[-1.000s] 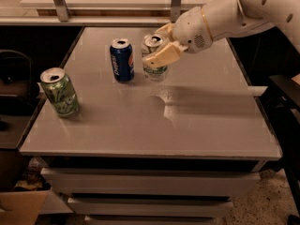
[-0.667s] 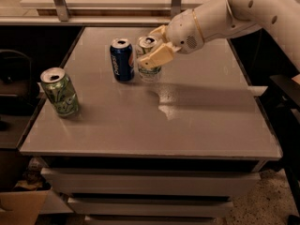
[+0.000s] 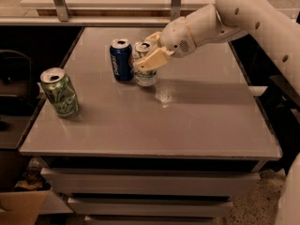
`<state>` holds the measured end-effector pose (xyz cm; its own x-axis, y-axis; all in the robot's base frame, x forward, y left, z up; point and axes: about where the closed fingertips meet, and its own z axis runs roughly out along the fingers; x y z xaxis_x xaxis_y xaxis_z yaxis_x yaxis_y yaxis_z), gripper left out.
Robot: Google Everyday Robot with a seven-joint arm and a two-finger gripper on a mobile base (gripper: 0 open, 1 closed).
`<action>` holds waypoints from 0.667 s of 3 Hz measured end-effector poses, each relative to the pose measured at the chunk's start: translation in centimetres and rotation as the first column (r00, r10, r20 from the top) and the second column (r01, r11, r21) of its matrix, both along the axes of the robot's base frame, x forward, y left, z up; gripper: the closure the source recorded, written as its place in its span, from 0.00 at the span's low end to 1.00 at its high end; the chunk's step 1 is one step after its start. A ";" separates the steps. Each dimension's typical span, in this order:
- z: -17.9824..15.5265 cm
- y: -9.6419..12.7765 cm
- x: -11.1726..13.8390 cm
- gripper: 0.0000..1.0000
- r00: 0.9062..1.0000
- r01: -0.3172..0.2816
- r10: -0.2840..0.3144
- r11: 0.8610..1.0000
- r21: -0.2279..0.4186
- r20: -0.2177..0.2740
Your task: Move 7up can near pepsi can
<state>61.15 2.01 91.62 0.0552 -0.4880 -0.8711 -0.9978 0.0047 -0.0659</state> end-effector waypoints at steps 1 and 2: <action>-0.8 0.3 0.5 0.59 1.000 -0.002 0.002 1.000 0.004 -0.019; -1.3 0.3 0.8 0.36 1.000 0.000 0.000 1.000 0.006 -0.029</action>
Offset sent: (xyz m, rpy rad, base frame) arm 0.0131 -0.0024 -0.0177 0.0060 0.0381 -0.0116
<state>61.97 2.36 90.31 0.0297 -0.4831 -0.8750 -0.9993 0.0047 -0.0365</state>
